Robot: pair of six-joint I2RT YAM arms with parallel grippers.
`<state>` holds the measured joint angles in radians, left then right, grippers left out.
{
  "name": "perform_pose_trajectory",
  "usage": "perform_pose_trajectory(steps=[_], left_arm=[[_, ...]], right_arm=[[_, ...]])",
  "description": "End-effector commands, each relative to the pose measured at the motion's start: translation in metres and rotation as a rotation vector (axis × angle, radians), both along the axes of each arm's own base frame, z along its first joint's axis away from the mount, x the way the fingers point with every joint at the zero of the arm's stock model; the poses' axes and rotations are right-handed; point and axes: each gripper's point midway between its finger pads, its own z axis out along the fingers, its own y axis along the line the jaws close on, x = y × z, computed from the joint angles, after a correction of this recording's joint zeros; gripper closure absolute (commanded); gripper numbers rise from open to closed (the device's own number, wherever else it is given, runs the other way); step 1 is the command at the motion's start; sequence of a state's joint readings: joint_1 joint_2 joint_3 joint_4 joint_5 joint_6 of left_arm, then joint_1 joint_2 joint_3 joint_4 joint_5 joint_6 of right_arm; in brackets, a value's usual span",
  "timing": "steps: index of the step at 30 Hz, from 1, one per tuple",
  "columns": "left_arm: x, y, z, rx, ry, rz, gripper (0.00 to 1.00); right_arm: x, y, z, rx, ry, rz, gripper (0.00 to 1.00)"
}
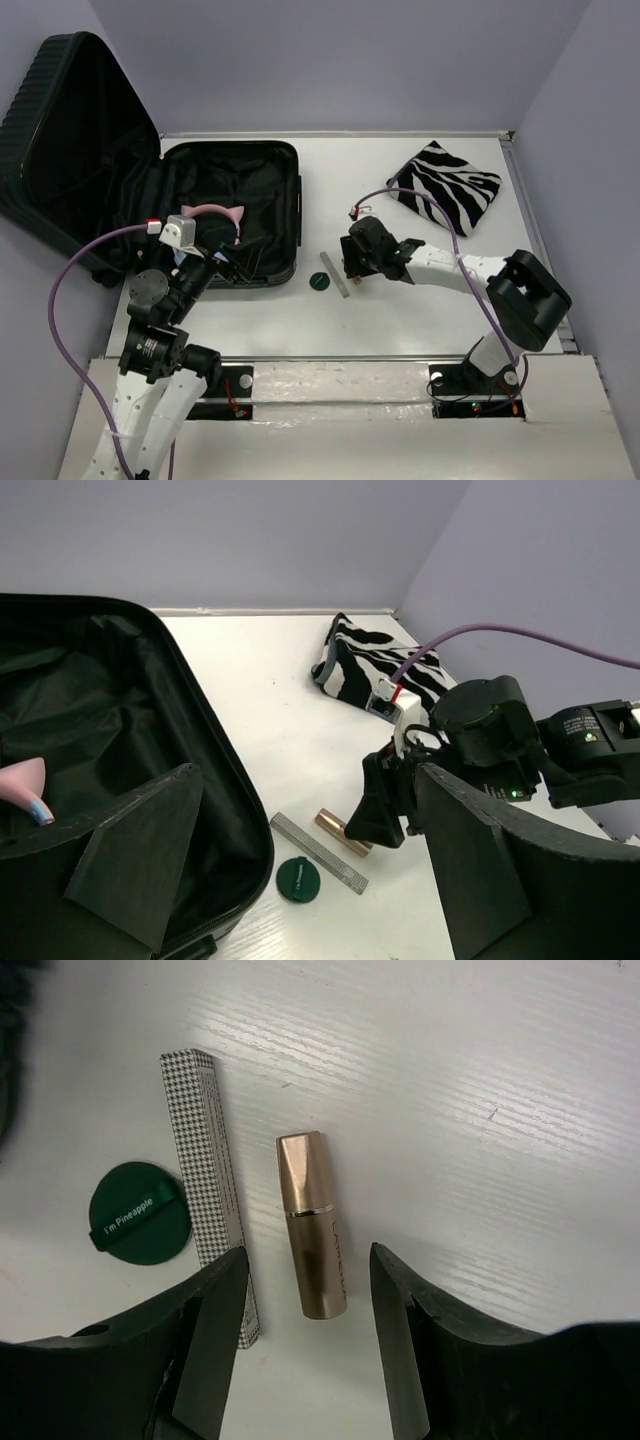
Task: Pack the luggage
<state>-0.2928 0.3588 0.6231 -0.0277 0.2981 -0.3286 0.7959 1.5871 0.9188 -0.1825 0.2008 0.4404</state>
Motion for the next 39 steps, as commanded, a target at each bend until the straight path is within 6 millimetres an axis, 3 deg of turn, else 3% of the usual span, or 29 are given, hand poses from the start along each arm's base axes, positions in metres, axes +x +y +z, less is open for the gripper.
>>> perform_pose_trajectory(steps=[1, 4, 7, 11, 12, 15, 16, 19, 20, 22, 23, 26, 27, 28, 29, 30, 31, 32, 33, 36, 37, 39], left_arm=[[-0.002, -0.001, 0.019, -0.004, -0.054, -0.007, 0.01], [-0.001, 0.001, 0.019, -0.003, -0.053, 0.000, 0.01], [0.000, 0.001, 0.018, -0.004, -0.051, 0.002, 0.01], [-0.001, 0.001, 0.019, -0.003, -0.053, 0.004, 0.01], [-0.001, 0.001, 0.019, -0.005, -0.052, 0.003, 0.01], [-0.001, 0.001, 0.019, -0.003, -0.053, 0.002, 0.01], [-0.001, 0.001, 0.019, -0.004, -0.055, 0.002, 0.01], [0.000, 0.001, 0.020, -0.006, -0.057, 0.003, 0.01], [0.000, 0.001, 0.020, -0.005, -0.059, 0.005, 0.01], [0.001, 0.001, 0.019, -0.004, -0.051, 0.003, 0.01], [0.002, 0.001, 0.018, -0.002, -0.050, 0.005, 0.01], [0.002, 0.002, 0.018, -0.003, -0.048, 0.008, 0.01], [0.002, 0.002, 0.017, -0.001, -0.046, 0.010, 0.01], [0.002, 0.002, 0.018, -0.003, -0.046, 0.011, 0.01], [0.002, 0.002, 0.017, -0.002, -0.044, 0.011, 0.01], [0.003, 0.002, 0.017, -0.001, -0.046, 0.013, 0.01], [0.003, 0.002, 0.016, 0.001, -0.044, 0.013, 0.01], [0.003, 0.003, 0.016, 0.001, -0.044, 0.014, 0.01], [0.003, 0.003, 0.016, 0.000, -0.043, 0.016, 0.01], [0.002, 0.002, 0.017, -0.001, -0.047, 0.010, 0.01], [0.002, 0.002, 0.017, 0.000, -0.046, 0.010, 0.01], [0.001, 0.002, 0.018, -0.001, -0.049, 0.010, 0.01]], right_arm=[[0.004, 0.004, -0.002, 0.008, 0.006, 0.017, 0.42], [0.002, 0.001, -0.021, -0.030, 0.043, 0.011, 0.43], [0.004, 0.000, -0.035, -0.050, 0.073, 0.007, 0.53], [0.011, 0.001, -0.031, -0.059, 0.054, -0.005, 0.73], [0.017, -0.001, -0.024, -0.065, 0.023, -0.025, 0.79], [0.030, 0.001, 0.011, -0.038, -0.068, -0.029, 0.85], [0.038, 0.008, 0.035, -0.010, -0.118, -0.014, 0.85], [0.046, 0.028, 0.070, 0.064, -0.166, 0.042, 0.85], [0.056, 0.042, 0.096, 0.113, -0.204, 0.060, 0.85], [0.062, 0.064, 0.113, 0.180, -0.215, 0.102, 0.87], [0.067, 0.083, 0.139, 0.236, -0.253, 0.125, 0.87], [0.069, 0.123, 0.148, 0.312, -0.235, 0.188, 0.87], [0.074, 0.138, 0.170, 0.369, -0.258, 0.209, 0.87], [0.071, 0.155, 0.162, 0.392, -0.226, 0.243, 0.87], [0.072, 0.164, 0.165, 0.431, -0.201, 0.239, 0.84], [0.071, 0.176, 0.180, 0.484, -0.198, 0.273, 0.67], [0.073, 0.182, 0.175, 0.498, -0.176, 0.272, 0.57], [0.072, 0.185, 0.177, 0.505, -0.172, 0.279, 0.39], [0.072, 0.184, 0.175, 0.502, -0.170, 0.279, 0.32], [0.074, 0.168, 0.169, 0.452, -0.197, 0.233, 0.26], [0.073, 0.154, 0.150, 0.414, -0.174, 0.208, 0.27], [0.073, 0.131, 0.145, 0.371, -0.196, 0.154, 0.35]])
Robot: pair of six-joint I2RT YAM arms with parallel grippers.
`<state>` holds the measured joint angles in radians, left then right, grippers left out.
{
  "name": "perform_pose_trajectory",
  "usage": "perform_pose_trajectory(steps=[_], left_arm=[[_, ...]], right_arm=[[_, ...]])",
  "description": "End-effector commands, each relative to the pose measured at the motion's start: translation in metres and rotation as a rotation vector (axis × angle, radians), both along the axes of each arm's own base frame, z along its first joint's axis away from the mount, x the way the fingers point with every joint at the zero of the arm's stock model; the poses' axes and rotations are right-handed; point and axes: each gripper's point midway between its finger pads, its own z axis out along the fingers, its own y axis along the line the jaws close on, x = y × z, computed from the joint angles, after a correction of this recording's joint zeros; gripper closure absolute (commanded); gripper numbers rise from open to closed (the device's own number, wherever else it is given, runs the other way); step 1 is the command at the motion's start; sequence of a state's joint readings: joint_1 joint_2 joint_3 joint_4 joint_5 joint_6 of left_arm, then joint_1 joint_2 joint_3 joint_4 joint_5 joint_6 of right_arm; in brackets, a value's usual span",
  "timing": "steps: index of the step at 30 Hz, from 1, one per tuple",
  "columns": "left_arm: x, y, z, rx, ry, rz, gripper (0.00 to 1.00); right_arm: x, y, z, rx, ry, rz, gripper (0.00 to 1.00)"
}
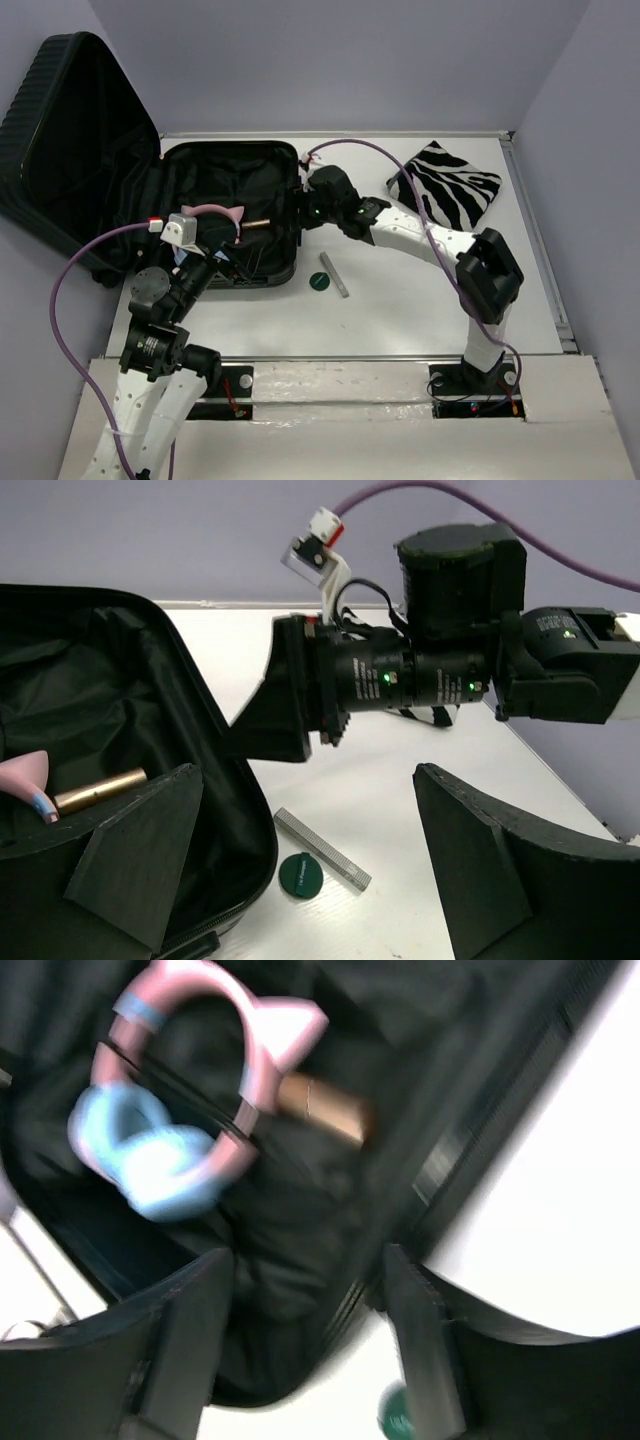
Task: Pack the luggage
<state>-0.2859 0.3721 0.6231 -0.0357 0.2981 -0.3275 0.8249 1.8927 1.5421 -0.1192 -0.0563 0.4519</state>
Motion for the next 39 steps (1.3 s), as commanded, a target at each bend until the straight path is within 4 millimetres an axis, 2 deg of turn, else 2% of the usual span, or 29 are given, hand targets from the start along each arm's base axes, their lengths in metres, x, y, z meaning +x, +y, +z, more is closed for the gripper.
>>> perform_pose_trajectory(steps=[1, 2, 3, 4, 5, 6, 8, 9, 12, 19, 23, 31, 34, 38, 39], left_arm=[[-0.002, 0.001, 0.023, -0.008, -0.069, 0.001, 0.01], [-0.002, 0.001, 0.022, -0.007, -0.067, -0.001, 0.01], [-0.003, 0.001, 0.023, -0.008, -0.070, -0.001, 0.01], [-0.003, 0.001, 0.023, -0.010, -0.071, -0.002, 0.01], [-0.003, 0.001, 0.023, -0.008, -0.072, -0.004, 0.01], [-0.003, 0.001, 0.023, -0.008, -0.072, -0.005, 0.01], [-0.003, 0.000, 0.023, -0.008, -0.074, -0.005, 0.01], [-0.002, 0.000, 0.023, -0.008, -0.072, -0.005, 0.01], [-0.002, 0.000, 0.023, -0.008, -0.068, -0.007, 0.01], [0.001, -0.001, 0.021, -0.006, -0.061, -0.007, 0.01], [0.001, -0.001, 0.021, -0.006, -0.061, -0.008, 0.01], [0.001, -0.002, 0.021, -0.006, -0.061, -0.011, 0.01], [0.001, -0.001, 0.021, -0.005, -0.063, -0.010, 0.01], [0.001, -0.001, 0.022, -0.005, -0.065, -0.010, 0.01], [0.001, -0.001, 0.022, -0.005, -0.065, -0.010, 0.01]], right_arm=[[-0.001, -0.042, 0.006, -0.045, -0.047, -0.101, 0.39], [-0.010, -0.058, -0.021, -0.105, -0.019, -0.114, 0.43], [-0.013, -0.069, -0.023, -0.129, -0.025, -0.139, 0.47], [-0.023, -0.083, -0.046, -0.183, 0.009, -0.145, 0.51], [-0.023, -0.085, -0.040, -0.176, -0.003, -0.150, 0.51], [-0.034, -0.097, -0.064, -0.225, 0.035, -0.149, 0.52], [-0.046, -0.110, -0.084, -0.279, 0.077, -0.147, 0.52], [-0.054, -0.119, -0.101, -0.316, 0.107, -0.144, 0.51], [-0.071, -0.133, -0.126, -0.375, 0.169, -0.125, 0.49], [-0.097, -0.135, -0.146, -0.407, 0.248, -0.047, 0.48], [-0.100, -0.138, -0.151, -0.423, 0.264, -0.041, 0.48], [-0.103, -0.130, -0.153, -0.428, 0.277, -0.011, 0.48], [-0.106, -0.129, -0.159, -0.455, 0.288, 0.000, 0.49], [-0.101, -0.132, -0.165, -0.480, 0.285, -0.033, 0.63], [-0.099, -0.133, -0.164, -0.480, 0.280, -0.044, 0.77]])
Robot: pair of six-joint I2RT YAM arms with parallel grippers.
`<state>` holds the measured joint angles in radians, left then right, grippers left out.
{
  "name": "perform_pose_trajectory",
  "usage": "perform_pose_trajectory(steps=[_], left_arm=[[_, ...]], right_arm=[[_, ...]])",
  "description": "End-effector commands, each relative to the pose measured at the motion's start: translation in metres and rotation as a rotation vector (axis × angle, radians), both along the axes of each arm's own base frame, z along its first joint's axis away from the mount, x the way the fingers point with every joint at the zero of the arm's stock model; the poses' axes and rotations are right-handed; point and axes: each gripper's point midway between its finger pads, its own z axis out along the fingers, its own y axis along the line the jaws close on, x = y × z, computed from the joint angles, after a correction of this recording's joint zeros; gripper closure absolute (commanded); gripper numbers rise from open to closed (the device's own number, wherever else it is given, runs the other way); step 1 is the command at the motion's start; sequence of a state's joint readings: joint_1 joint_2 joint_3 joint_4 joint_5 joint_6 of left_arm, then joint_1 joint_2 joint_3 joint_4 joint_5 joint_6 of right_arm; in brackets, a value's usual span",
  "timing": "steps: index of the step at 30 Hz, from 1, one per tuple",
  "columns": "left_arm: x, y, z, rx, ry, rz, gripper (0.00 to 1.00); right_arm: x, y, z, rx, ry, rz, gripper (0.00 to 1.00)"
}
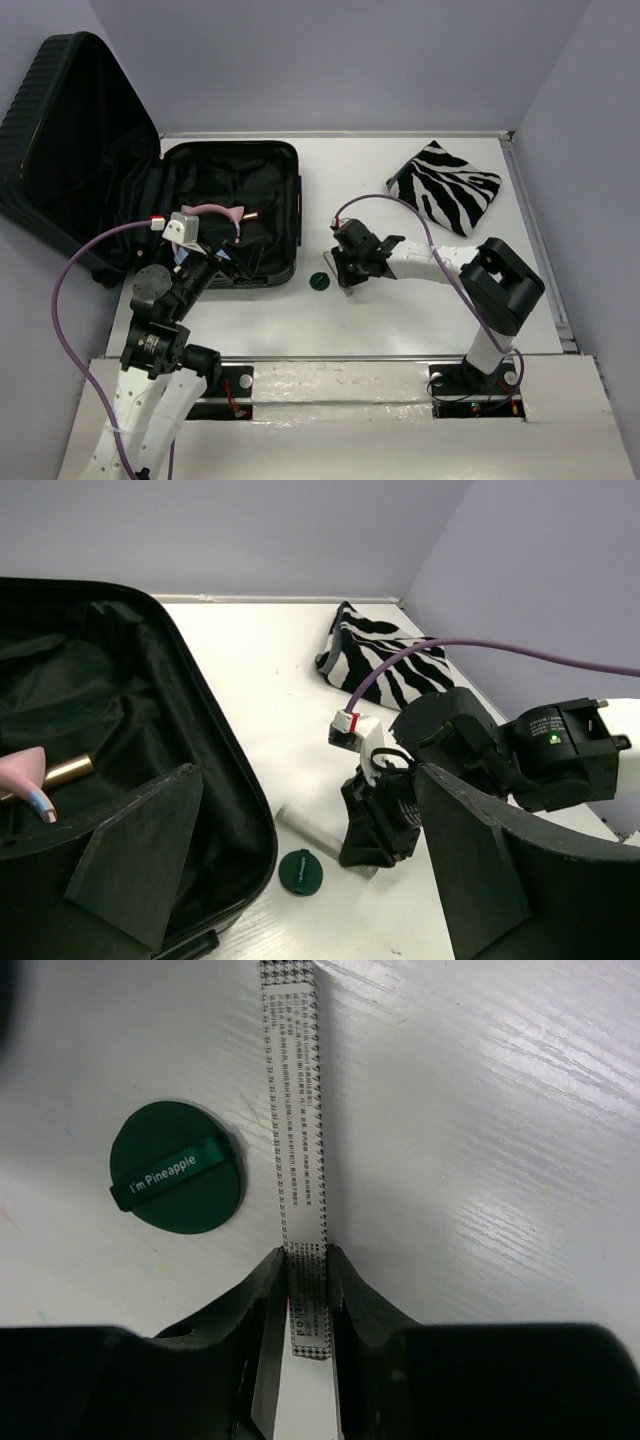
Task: Pack the luggage
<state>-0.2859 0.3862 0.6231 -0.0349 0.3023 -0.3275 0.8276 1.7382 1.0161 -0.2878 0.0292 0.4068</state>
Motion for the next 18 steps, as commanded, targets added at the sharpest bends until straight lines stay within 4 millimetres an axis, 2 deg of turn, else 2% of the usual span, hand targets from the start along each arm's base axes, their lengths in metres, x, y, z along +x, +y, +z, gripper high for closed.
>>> perform_pose_trajectory(steps=[1, 4, 9, 11, 13, 15, 16, 18], left_arm=[[-0.001, 0.000, 0.024, -0.009, -0.076, -0.006, 0.01], [-0.001, 0.000, 0.025, -0.010, -0.078, -0.006, 0.01], [-0.002, 0.000, 0.025, -0.010, -0.079, -0.006, 0.01], [-0.002, 0.000, 0.025, -0.011, -0.078, -0.006, 0.01], [-0.002, 0.000, 0.025, -0.011, -0.078, -0.007, 0.01], [-0.001, 0.000, 0.025, -0.011, -0.078, -0.007, 0.01], [0.000, 0.000, 0.025, -0.010, -0.075, -0.006, 0.01], [0.000, 0.000, 0.024, -0.010, -0.074, -0.006, 0.01]], right_arm=[[0.010, 0.000, 0.004, -0.035, -0.040, -0.026, 0.81], [0.020, 0.000, 0.021, -0.027, -0.096, -0.052, 0.86], [0.034, 0.008, 0.061, 0.029, -0.183, -0.058, 0.89], [0.040, 0.017, 0.088, 0.084, -0.226, -0.044, 0.89], [0.048, 0.035, 0.118, 0.163, -0.268, -0.018, 0.89], [0.057, 0.054, 0.137, 0.220, -0.290, 0.012, 0.89], [0.061, 0.079, 0.168, 0.303, -0.313, 0.052, 0.89], [0.071, 0.112, 0.178, 0.373, -0.321, 0.089, 0.89]])
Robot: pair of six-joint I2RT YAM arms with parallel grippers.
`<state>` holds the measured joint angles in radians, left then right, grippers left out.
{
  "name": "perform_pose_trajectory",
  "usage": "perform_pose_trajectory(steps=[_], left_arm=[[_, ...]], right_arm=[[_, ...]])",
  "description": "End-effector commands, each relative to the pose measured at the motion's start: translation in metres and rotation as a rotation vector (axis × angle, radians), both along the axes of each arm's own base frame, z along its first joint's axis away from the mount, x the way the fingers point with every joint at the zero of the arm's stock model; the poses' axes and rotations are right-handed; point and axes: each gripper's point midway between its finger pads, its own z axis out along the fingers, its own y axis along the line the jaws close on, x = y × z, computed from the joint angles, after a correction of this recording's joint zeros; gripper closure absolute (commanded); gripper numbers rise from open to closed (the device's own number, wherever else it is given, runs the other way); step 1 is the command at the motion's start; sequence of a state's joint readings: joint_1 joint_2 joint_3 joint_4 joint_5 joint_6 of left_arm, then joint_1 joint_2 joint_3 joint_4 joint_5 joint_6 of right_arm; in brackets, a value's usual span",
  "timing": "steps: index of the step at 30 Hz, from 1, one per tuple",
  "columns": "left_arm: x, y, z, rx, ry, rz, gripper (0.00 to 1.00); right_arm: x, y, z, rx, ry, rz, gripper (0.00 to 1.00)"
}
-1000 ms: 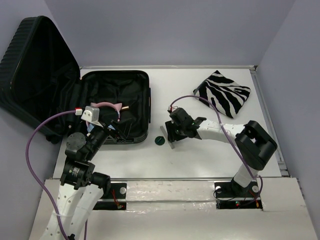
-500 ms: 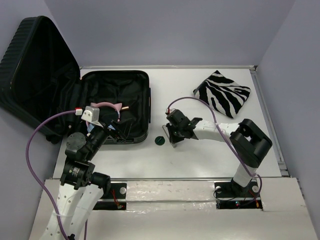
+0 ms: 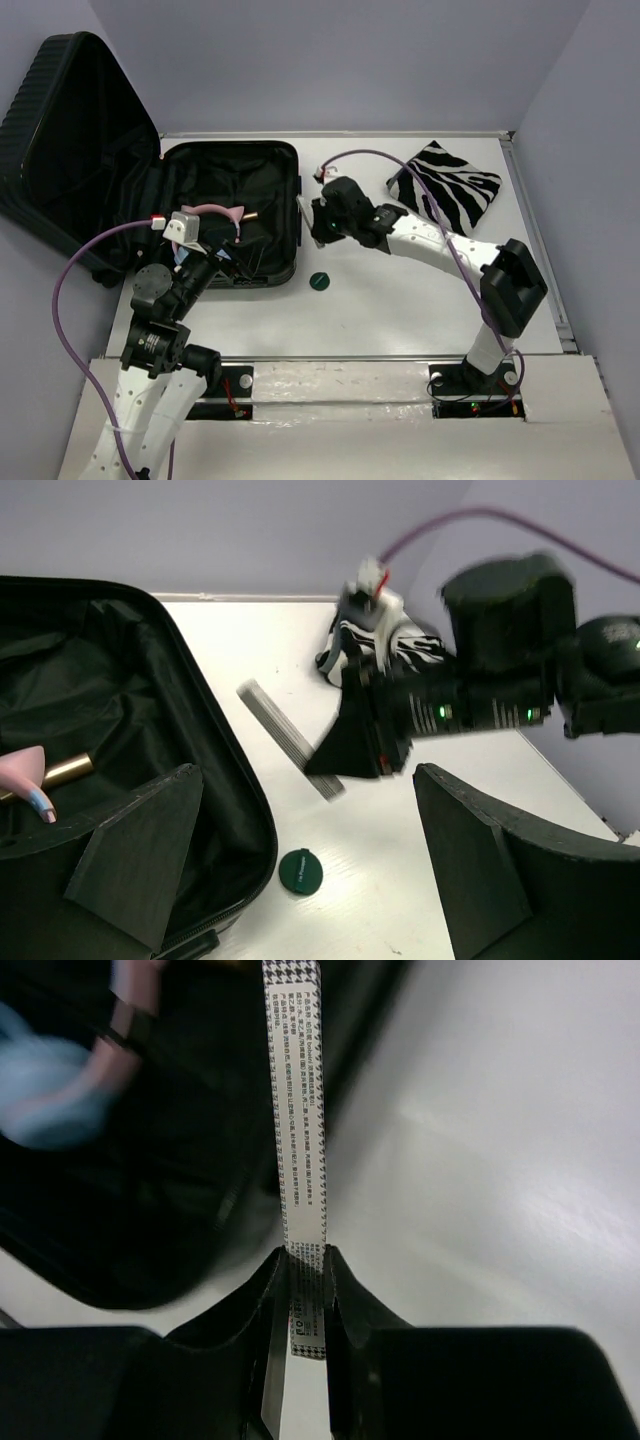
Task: Pack the luggage
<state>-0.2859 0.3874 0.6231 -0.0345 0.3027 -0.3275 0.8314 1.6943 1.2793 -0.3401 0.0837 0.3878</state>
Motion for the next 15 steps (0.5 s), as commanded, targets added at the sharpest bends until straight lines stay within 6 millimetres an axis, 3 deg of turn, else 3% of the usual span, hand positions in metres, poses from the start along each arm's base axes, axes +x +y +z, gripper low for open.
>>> perform_pose_trajectory(steps=[1, 2, 3, 5, 7, 12, 13, 15], left_arm=[[0.001, 0.000, 0.023, -0.008, -0.073, -0.004, 0.01], [0.000, 0.000, 0.024, -0.009, -0.073, -0.004, 0.01], [0.001, 0.001, 0.023, -0.007, -0.068, 0.001, 0.01], [0.000, 0.002, 0.022, -0.005, -0.066, 0.004, 0.01], [-0.001, 0.002, 0.022, -0.006, -0.069, 0.004, 0.01], [-0.002, 0.001, 0.026, -0.009, -0.080, -0.007, 0.01], [-0.001, 0.000, 0.026, -0.007, -0.079, -0.007, 0.01], [-0.001, 0.000, 0.026, -0.008, -0.081, -0.008, 0.01]], right_arm=[[0.017, 0.082, 0.079, 0.240, -0.119, 0.146, 0.88], [0.022, 0.091, 0.087, 0.265, -0.126, 0.151, 0.83], [0.031, 0.102, 0.098, 0.304, -0.144, 0.144, 0.63], [0.037, 0.099, 0.092, 0.284, -0.152, 0.103, 0.41], [0.041, 0.083, 0.084, 0.244, -0.176, 0.046, 0.28], [0.020, 0.041, 0.014, 0.115, -0.099, -0.019, 0.39], [0.012, 0.030, -0.012, 0.068, -0.059, -0.027, 0.44], [0.002, 0.023, -0.034, 0.042, -0.011, -0.028, 0.49]])
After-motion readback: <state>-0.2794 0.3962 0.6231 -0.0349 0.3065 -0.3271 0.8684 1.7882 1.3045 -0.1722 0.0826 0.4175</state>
